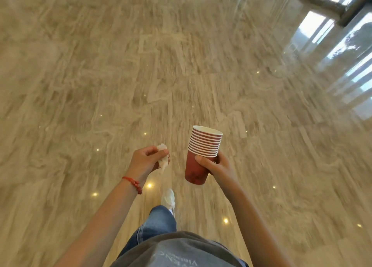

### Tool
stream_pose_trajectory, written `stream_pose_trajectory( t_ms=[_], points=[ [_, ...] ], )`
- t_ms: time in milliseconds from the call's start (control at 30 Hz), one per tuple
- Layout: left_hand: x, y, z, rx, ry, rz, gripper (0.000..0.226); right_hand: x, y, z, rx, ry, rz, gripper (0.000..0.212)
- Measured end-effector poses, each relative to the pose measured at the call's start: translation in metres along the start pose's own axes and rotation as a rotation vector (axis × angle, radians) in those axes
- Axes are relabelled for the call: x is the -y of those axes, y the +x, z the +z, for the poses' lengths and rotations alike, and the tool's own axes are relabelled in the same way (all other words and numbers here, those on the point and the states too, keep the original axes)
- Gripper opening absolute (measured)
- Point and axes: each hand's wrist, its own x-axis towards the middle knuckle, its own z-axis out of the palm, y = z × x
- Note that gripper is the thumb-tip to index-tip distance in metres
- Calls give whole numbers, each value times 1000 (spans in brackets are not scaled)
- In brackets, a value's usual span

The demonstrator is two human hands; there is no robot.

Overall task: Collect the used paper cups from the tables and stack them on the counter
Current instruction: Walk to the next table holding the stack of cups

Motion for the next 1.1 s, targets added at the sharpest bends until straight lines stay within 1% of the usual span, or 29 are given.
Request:
stream_pose_trajectory(
  t_ms=[167,300,500,567,733,833,967,1100],
  points=[
    [-79,119,13,1,15,27,5,51,124,16,11,-31,8,38],
    [-119,198,28,14,23,15,5,77,212,15,24,-26,23,32],
    [-162,331,52,-41,24,22,5,105,362,3,8,-29,31,31],
    [-182,377,67,-33,9,25,4,118,414,-6,9,-25,27,30],
    [-249,482,106,-26,2,21,3,171,533,-27,39,-28,27,34],
    [-289,544,122,-46,-12,39,4,206,601,-35,48,-41,18,29],
    [-323,623,138,-53,-26,23,3,238,690,-39,52,-34,26,31],
    [-361,722,150,-36,4,30,5,260,790,-35,59,-22,4,27]
  ],
)
